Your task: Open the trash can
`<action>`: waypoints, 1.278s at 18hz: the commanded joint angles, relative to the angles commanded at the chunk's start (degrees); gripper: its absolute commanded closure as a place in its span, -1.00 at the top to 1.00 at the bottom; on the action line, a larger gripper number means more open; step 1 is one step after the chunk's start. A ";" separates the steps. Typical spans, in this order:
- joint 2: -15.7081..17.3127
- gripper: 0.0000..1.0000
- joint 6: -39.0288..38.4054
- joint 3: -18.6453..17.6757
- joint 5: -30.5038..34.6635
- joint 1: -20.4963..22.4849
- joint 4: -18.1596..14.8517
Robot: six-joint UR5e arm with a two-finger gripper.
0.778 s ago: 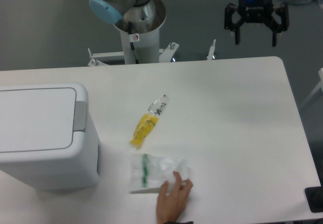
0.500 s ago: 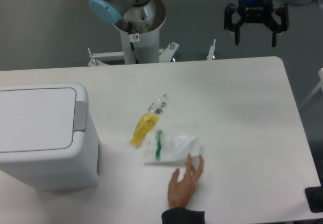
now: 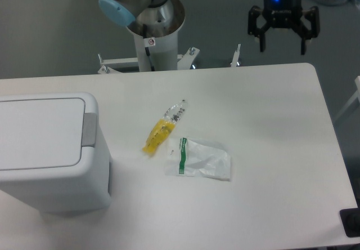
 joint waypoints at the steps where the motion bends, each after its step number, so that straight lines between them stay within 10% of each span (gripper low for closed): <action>1: -0.70 1.00 -3.77 0.18 0.00 -1.58 1.05; 12: -2.20 1.00 -44.82 1.93 0.00 -16.18 8.71; 23: -5.28 1.00 -65.50 5.72 -2.11 -29.88 12.40</action>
